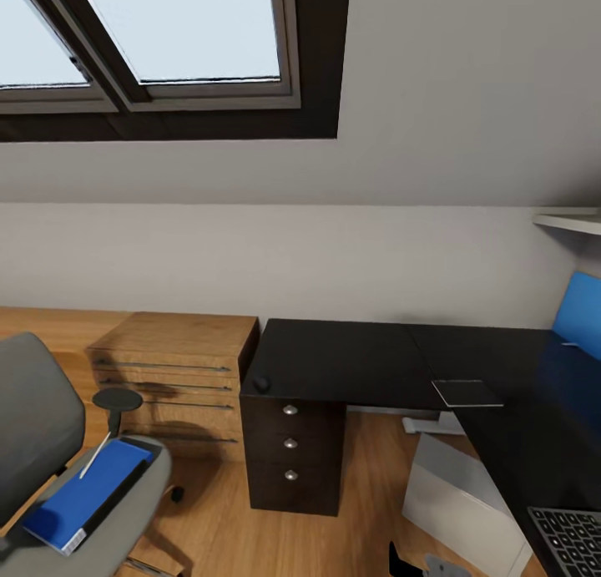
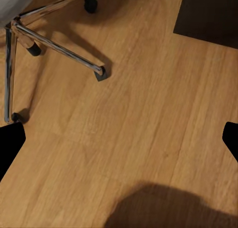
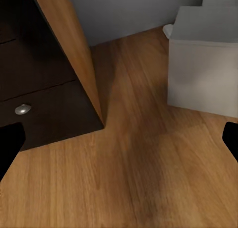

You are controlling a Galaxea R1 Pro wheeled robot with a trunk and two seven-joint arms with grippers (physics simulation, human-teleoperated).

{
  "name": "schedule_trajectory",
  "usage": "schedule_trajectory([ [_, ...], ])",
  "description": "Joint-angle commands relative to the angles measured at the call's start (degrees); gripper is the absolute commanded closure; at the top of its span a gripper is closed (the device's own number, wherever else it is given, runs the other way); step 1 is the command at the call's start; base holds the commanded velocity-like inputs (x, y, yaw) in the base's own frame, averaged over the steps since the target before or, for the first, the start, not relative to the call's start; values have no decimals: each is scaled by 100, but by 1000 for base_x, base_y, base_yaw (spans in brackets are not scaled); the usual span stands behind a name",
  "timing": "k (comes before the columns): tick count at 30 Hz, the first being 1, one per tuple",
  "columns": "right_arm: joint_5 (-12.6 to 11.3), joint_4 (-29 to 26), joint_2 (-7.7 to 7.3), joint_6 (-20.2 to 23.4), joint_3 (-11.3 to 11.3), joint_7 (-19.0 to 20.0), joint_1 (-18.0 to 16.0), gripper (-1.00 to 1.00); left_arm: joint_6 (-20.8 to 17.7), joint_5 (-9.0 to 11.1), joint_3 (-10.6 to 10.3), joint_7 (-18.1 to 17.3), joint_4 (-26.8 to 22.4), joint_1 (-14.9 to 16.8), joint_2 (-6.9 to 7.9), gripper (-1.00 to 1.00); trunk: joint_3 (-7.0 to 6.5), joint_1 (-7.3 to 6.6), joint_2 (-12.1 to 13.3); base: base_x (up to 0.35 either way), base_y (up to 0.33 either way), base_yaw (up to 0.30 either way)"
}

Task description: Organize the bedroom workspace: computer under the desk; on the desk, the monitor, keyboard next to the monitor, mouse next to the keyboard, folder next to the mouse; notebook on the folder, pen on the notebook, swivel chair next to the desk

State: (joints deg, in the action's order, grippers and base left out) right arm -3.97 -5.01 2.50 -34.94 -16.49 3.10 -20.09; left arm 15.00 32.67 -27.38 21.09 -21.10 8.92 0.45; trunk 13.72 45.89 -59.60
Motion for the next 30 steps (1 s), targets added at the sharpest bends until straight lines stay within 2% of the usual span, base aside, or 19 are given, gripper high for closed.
schedule_trajectory([
  [1,-42,6,21,-19,-12,33,-4,-100,21,46,-48,36,-5,5,6,-100,-11,-22,36,0,0,0],
  [5,-42,33,68,-30,-13,33,-4,-100,35,42,-48,43,-7,5,2,-100,-83,-110,197,0,0,8],
  [9,-48,42,78,-44,-12,22,-4,-100,403,38,-51,42,-8,5,-18,-100,-155,-198,357,0,0,174],
  [11,-50,43,78,-47,-12,17,-4,-100,530,27,-56,37,-8,5,-80,-100,-191,-242,437,0,0,254],
  [19,-46,44,75,-40,-13,18,-4,-100,561,20,-65,19,1,5,-137,-100,-330,-417,758,0,0,247],
  [30,-35,48,75,-31,-12,24,-4,-100,540,20,-66,4,10,5,-159,-100,-525,-659,1199,0,0,33],
])
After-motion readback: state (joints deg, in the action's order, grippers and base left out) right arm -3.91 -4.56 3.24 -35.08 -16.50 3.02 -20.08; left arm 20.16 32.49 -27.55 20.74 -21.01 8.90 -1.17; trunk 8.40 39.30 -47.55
